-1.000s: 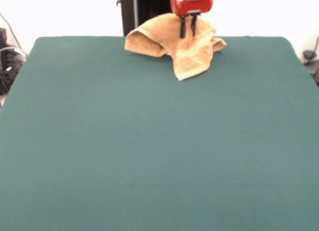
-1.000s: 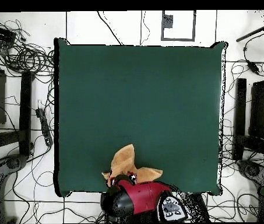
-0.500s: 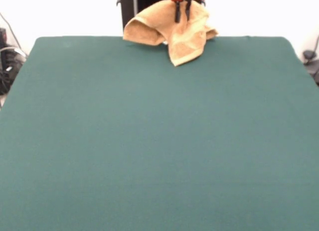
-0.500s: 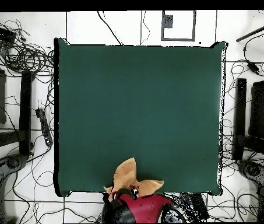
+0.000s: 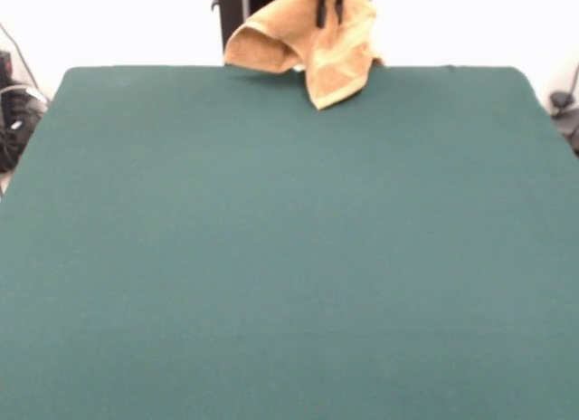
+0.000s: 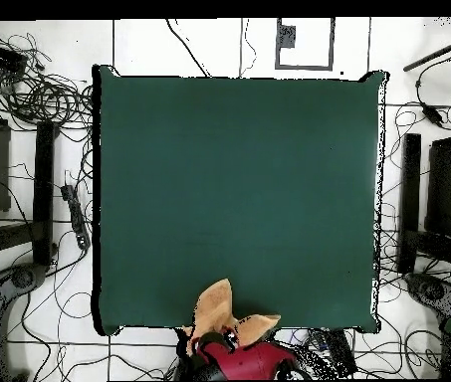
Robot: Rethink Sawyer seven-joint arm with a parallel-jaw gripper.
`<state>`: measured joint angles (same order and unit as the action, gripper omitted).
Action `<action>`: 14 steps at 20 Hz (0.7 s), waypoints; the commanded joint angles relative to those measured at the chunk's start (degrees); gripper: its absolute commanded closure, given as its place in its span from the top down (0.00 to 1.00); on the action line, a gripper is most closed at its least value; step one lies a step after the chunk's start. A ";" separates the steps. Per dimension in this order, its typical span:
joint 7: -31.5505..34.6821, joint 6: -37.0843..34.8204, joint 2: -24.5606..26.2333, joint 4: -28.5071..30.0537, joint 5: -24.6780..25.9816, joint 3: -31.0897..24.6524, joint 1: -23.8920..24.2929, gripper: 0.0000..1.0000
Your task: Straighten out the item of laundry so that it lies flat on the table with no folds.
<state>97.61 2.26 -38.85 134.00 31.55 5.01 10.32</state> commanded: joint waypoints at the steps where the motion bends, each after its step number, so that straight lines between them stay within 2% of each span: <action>1: 9.40 4.98 0.32 1.56 0.59 -1.06 0.19 0.00; 6: 9.07 4.48 -1.49 3.47 0.53 -1.47 0.08 0.00; 10: 9.18 6.00 -0.85 3.85 1.06 -0.21 -0.38 0.00; 14: 7.66 6.18 -1.25 4.47 3.28 0.08 -0.62 0.00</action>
<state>97.61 4.38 -40.95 137.72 32.54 6.27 10.29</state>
